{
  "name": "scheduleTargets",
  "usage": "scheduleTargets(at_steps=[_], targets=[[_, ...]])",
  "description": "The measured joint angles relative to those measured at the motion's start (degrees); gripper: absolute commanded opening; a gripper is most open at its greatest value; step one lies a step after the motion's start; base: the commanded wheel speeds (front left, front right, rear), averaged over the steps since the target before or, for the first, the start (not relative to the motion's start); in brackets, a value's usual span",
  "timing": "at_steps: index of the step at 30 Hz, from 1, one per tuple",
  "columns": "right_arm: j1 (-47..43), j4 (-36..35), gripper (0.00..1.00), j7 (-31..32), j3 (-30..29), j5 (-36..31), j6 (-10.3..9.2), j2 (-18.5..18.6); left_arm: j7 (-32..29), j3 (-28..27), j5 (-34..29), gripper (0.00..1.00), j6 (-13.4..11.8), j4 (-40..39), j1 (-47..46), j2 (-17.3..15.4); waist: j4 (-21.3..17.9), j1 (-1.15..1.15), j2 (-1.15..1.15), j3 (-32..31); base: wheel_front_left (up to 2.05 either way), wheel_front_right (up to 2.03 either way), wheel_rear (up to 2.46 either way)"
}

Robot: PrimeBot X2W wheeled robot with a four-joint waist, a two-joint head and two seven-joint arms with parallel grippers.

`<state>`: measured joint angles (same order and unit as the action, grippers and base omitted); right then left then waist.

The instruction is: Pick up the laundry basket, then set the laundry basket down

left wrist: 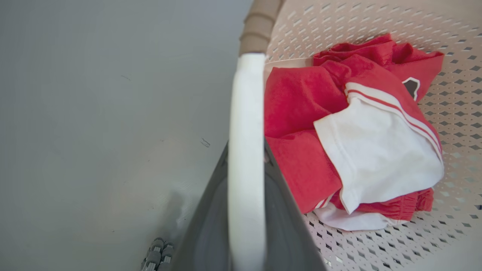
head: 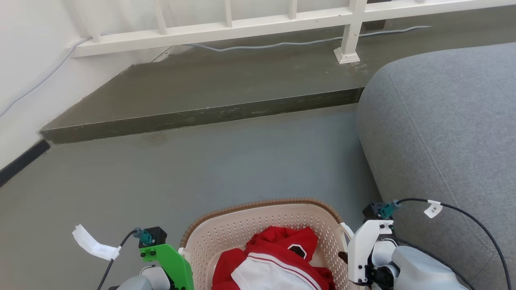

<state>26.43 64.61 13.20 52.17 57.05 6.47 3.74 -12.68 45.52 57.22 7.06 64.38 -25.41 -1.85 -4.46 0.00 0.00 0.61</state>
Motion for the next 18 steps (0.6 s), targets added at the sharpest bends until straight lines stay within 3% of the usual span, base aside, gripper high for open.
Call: scheduleTargets(at_steps=[18], targets=[[0.05, 0.01, 0.0, 0.45, 1.03, 0.8, 0.0, 0.08, -0.65, 0.85, 1.43, 0.0, 0.0, 0.29, -0.15, -0.04, -0.21, 0.0, 0.0, 0.35, 0.0, 0.0, 0.0]])
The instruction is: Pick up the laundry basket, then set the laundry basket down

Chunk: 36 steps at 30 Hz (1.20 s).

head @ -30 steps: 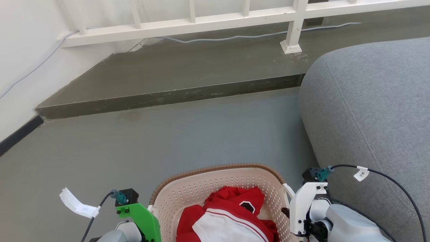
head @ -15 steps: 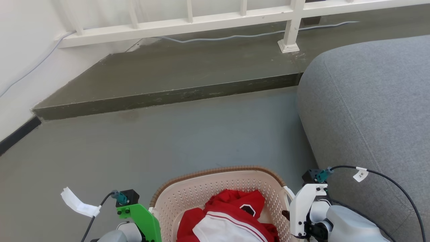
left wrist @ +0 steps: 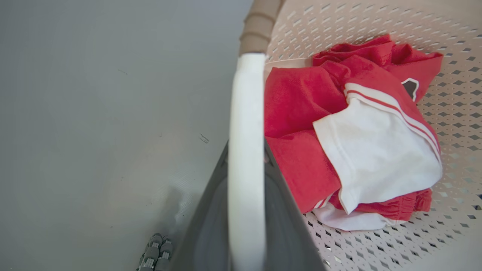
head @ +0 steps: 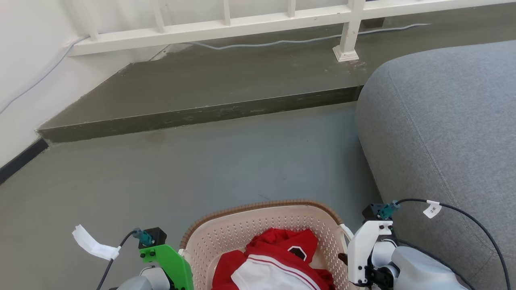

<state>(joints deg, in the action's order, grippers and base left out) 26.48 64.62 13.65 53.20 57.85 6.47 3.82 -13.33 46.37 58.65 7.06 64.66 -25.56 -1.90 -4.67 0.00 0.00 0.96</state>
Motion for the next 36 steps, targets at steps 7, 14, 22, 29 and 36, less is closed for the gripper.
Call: scheduleTargets(at_steps=[7, 14, 22, 29, 36], targets=[[0.0, 0.0, 0.0, 0.0, 0.59, 0.65, 0.0, 0.03, 0.01, 0.24, 0.18, 0.0, 0.0, 0.01, -0.01, -0.03, -0.04, 0.0, 0.0, 0.18, 0.0, 0.0, 0.0], [0.01, 0.0, 0.0, -0.07, 0.86, 0.79, 0.0, 0.07, 0.01, 0.43, 0.55, 0.0, 0.0, 0.02, -0.03, -0.05, -0.1, 0.0, 0.0, 0.39, 0.0, 0.0, 0.0], [1.01, 0.03, 0.0, -1.63, 0.89, 0.96, 0.0, 0.08, 0.55, 0.52, 0.62, 0.0, 0.0, -0.34, -1.39, -0.33, -0.24, 0.0, 0.0, 2.21, 0.0, 0.0, 0.0], [4.1, 0.0, 0.0, -4.21, 0.48, 0.96, 0.0, 0.08, 2.48, 0.41, 0.62, 0.0, 0.0, -1.38, -4.29, -0.94, -0.34, 0.0, 0.0, 5.79, 0.0, 0.0, 0.0], [7.19, -0.01, 0.0, -6.83, -0.35, 0.96, 0.0, 0.29, 5.21, 0.24, 0.58, 0.0, 0.0, -2.33, -7.14, -1.41, -0.36, 0.0, 0.0, 10.53, 0.0, 0.0, 0.0]])
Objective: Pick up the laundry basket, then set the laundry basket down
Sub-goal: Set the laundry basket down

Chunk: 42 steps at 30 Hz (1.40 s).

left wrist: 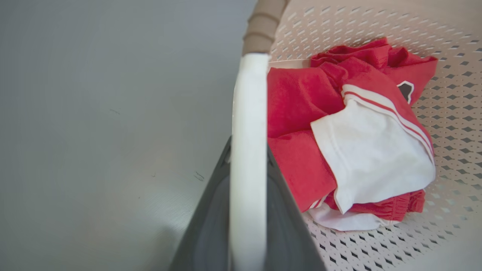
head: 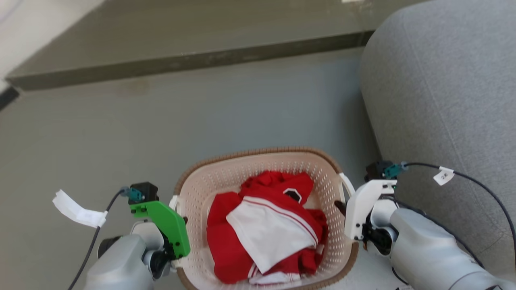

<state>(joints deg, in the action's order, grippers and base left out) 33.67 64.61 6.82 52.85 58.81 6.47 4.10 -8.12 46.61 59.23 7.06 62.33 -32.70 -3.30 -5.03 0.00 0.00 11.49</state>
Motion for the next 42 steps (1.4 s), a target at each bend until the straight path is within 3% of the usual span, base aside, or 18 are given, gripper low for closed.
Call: scheduleTargets(at_steps=[19, 42], targets=[[9.15, -0.7, 0.0, -8.95, -2.34, -0.01, 0.07, 1.42, 9.29, -1.35, -0.8, 0.0, 0.0, -1.44, -9.37, -0.16, 0.37, 0.01, 0.0, 15.94, 0.0, 0.0, 0.0], [15.47, 0.34, 0.0, -14.14, -2.98, -0.1, 0.11, 1.45, 14.82, -0.73, -1.93, 0.0, 0.0, -2.02, -15.45, -0.24, 1.01, 0.01, 0.0, 30.77, 0.0, 0.0, 0.0]])
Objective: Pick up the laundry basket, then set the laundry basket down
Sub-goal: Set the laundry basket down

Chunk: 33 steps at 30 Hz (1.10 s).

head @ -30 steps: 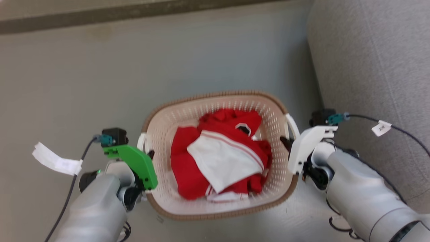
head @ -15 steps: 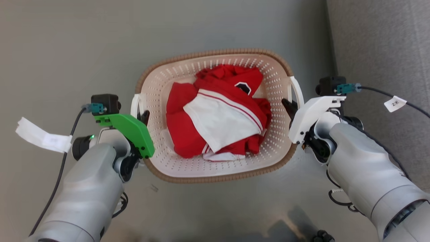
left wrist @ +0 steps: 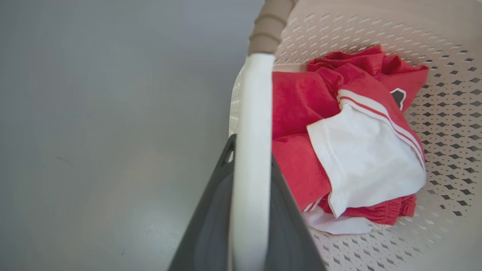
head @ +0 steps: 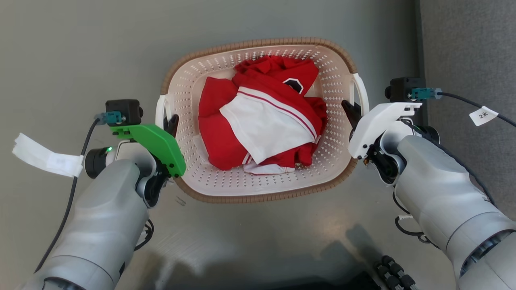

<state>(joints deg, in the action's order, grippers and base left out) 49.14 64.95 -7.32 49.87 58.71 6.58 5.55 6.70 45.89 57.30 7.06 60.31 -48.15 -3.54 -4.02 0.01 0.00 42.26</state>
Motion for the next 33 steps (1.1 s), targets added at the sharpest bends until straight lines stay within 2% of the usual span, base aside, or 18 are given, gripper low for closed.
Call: scheduleTargets(at_steps=[19, 33], targets=[[3.21, 1.09, 0.0, -2.24, 0.13, 0.11, 0.46, -0.22, 1.54, 0.76, 0.0, 0.0, 0.0, 0.23, -3.7, -0.38, -0.7, 0.0, 0.0, 6.3, 0.0, 0.0, 0.0], [4.63, 1.83, 0.0, -3.71, 0.32, 0.11, 0.47, -0.35, 2.43, 1.54, 0.34, 0.0, 0.0, 0.33, -5.04, -0.46, -1.39, 0.0, 0.0, 8.64, 0.0, 0.0, 0.0]])
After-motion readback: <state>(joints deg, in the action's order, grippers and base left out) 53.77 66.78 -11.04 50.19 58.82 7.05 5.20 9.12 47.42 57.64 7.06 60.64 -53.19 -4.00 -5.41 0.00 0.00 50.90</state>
